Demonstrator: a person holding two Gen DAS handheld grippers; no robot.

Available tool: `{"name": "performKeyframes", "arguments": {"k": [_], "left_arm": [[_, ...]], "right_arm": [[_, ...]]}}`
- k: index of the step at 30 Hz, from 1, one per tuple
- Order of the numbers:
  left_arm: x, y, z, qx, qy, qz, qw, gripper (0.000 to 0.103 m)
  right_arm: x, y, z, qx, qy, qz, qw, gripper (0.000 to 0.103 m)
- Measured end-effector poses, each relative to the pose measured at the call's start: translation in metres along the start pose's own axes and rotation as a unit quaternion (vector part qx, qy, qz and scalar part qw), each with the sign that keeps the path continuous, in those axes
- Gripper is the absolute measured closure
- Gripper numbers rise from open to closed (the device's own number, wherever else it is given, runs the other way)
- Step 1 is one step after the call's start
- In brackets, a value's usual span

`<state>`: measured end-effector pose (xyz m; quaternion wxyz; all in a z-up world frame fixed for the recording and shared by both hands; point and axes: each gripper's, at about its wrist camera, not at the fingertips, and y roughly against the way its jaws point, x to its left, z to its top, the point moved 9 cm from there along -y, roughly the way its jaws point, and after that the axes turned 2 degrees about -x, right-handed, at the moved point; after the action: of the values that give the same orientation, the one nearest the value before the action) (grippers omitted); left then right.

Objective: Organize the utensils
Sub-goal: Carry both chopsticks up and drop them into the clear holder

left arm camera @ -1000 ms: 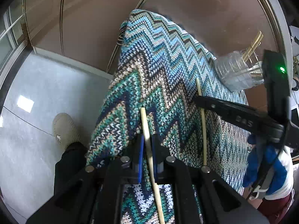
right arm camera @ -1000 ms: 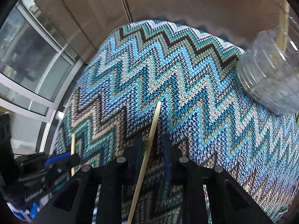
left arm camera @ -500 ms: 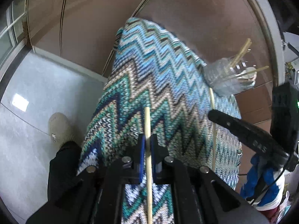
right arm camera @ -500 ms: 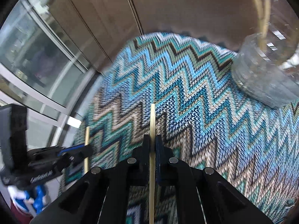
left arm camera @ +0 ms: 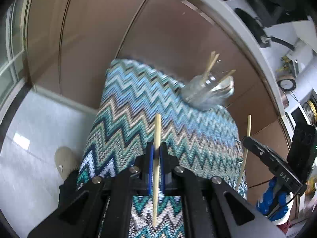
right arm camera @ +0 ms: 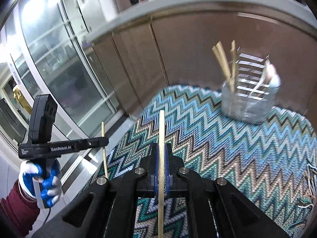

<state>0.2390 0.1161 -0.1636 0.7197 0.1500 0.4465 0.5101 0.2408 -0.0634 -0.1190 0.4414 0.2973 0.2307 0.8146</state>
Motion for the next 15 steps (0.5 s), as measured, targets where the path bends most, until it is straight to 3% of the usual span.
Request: {"name": "performKeyframes", "arguments": {"k": [6,15], "left_arm": [[-0.047,0.02,0.017,-0.036,-0.036,-0.028,0.9983,0.098],[-0.099,0.029,0.051,-0.076,-0.066,-0.061,0.993,0.098]], "right_arm": [[-0.03,0.043,0.012,-0.067,-0.015,-0.021,0.997,0.098],[-0.058,0.067,0.053,-0.147,-0.02,-0.047,0.988,0.098]]}}
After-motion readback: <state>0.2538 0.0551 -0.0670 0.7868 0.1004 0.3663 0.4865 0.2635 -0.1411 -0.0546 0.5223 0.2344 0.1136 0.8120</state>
